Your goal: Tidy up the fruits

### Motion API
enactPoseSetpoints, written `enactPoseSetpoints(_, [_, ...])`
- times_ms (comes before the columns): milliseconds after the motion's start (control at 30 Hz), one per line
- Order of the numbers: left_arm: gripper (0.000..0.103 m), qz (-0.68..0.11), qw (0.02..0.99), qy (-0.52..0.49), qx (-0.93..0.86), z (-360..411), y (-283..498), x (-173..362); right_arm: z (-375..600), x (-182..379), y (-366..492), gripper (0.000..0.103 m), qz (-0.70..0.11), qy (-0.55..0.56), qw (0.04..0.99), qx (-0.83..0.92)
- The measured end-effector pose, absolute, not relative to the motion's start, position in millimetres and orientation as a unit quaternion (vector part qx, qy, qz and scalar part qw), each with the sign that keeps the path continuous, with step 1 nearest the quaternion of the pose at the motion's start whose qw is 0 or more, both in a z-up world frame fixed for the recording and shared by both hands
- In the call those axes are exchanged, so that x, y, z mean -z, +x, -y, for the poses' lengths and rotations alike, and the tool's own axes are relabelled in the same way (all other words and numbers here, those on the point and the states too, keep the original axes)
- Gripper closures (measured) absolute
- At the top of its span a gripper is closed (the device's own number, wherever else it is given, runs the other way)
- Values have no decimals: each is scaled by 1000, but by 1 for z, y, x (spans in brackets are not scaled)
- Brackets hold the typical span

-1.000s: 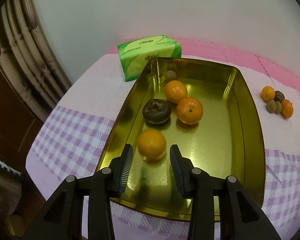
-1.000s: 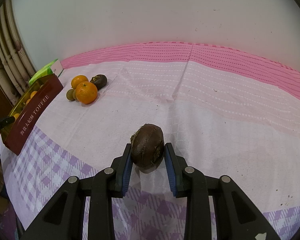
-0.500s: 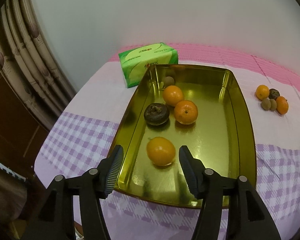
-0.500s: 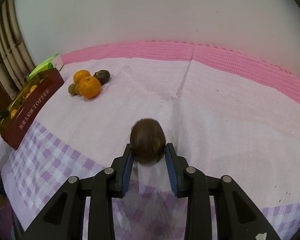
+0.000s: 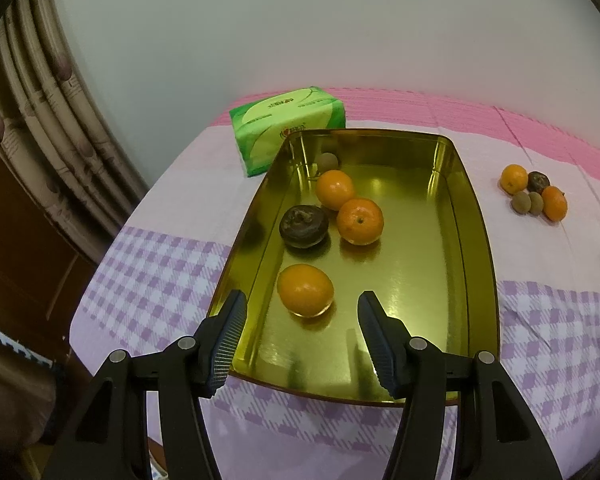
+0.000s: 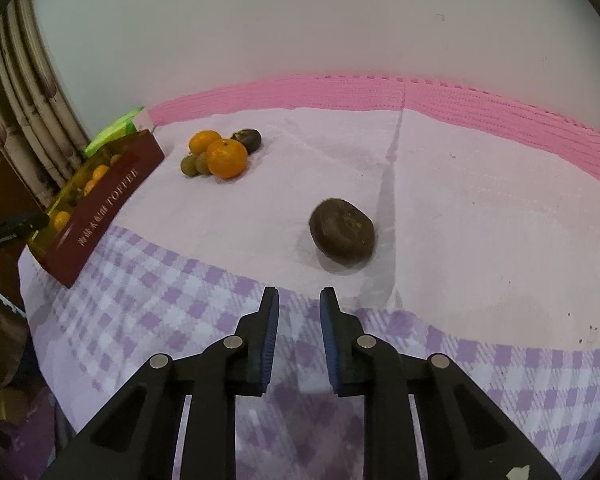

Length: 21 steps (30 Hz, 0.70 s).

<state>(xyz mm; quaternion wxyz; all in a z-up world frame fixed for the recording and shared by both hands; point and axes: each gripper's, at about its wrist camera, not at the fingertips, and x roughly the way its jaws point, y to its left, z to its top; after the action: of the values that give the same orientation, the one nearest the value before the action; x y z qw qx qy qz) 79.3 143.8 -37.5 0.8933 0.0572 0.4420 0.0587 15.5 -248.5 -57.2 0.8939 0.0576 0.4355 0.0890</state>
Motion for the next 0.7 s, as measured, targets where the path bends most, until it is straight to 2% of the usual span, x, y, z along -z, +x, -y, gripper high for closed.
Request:
enactPoseSetpoints(200, [44,-447,891,54,-53,-143,80,39,254,54,13,80,-433,74,895,-81])
enactPoseSetpoints(367, [44,-455,888,51,-50,-142,81,43,250,42,26,53,-418,37,905,-66])
enactPoseSetpoints(433, [44,-459,885,51,-52,-142,81,43,249,39,39,51,-415,15,907,-66])
enactPoseSetpoints(500, [44,-468,881,40,-52,-143,79,40,247,43,55,51,-426,-6,902,-67])
enactPoseSetpoints(533, [44,-472,880,29,-51,-145,77,37,246,48,62,54,-438,-11,897,-68])
enactPoseSetpoints(567, [44,-477,878,15,-51,-148,75,34,246,54,69,67,-452,-17,890,-62])
enactPoseSetpoints(700, [44,-475,877,-53,-55,-167,55,6,253,51,71,71,-464,1,883,-69])
